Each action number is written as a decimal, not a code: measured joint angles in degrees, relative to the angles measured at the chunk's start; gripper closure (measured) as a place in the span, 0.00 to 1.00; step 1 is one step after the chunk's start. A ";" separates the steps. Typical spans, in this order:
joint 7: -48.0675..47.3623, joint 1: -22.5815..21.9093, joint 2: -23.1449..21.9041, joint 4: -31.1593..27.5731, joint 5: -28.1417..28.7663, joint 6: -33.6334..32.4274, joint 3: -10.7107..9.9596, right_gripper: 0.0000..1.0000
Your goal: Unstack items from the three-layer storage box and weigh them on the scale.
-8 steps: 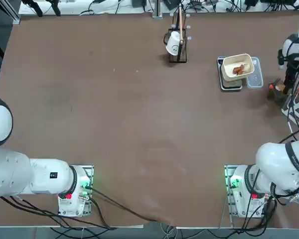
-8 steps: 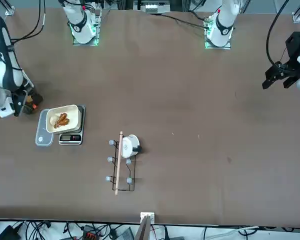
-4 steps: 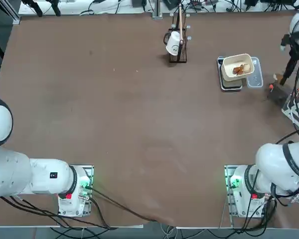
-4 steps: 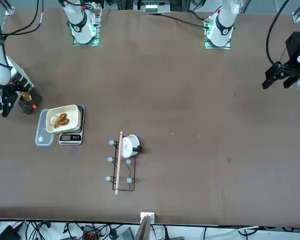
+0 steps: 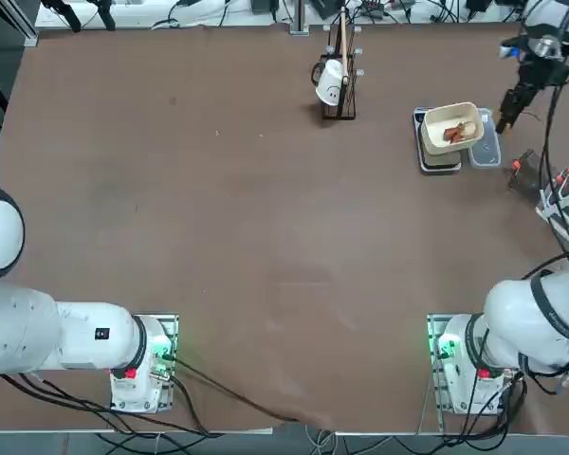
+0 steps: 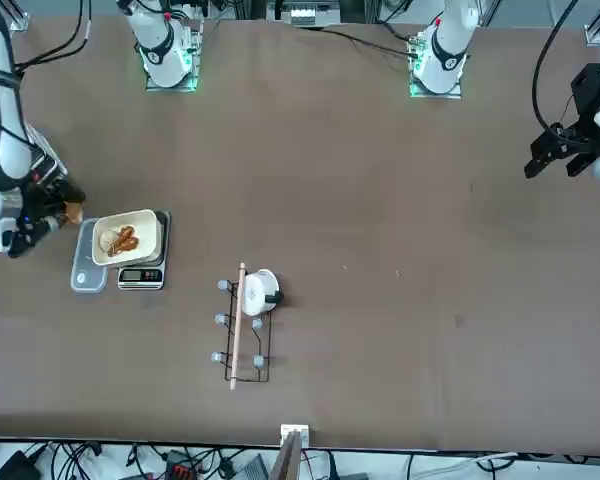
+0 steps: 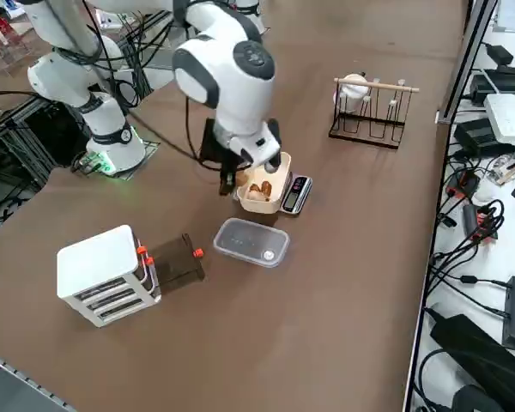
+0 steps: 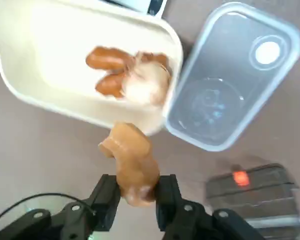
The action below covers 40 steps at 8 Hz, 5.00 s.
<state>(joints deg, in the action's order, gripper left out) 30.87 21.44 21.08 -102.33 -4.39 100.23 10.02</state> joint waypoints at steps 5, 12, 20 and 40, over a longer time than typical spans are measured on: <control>-17.98 -6.26 3.03 2.66 0.29 2.05 0.00 0.41; 1.81 -1.29 3.38 4.47 -8.82 -1.04 -2.12 0.56; 23.00 6.17 4.51 -13.49 -15.29 25.06 -2.17 0.98; 23.35 18.97 4.14 -16.32 -25.44 24.59 -1.56 0.98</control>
<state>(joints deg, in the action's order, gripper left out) 54.23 40.41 25.22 -118.66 -29.83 124.82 8.45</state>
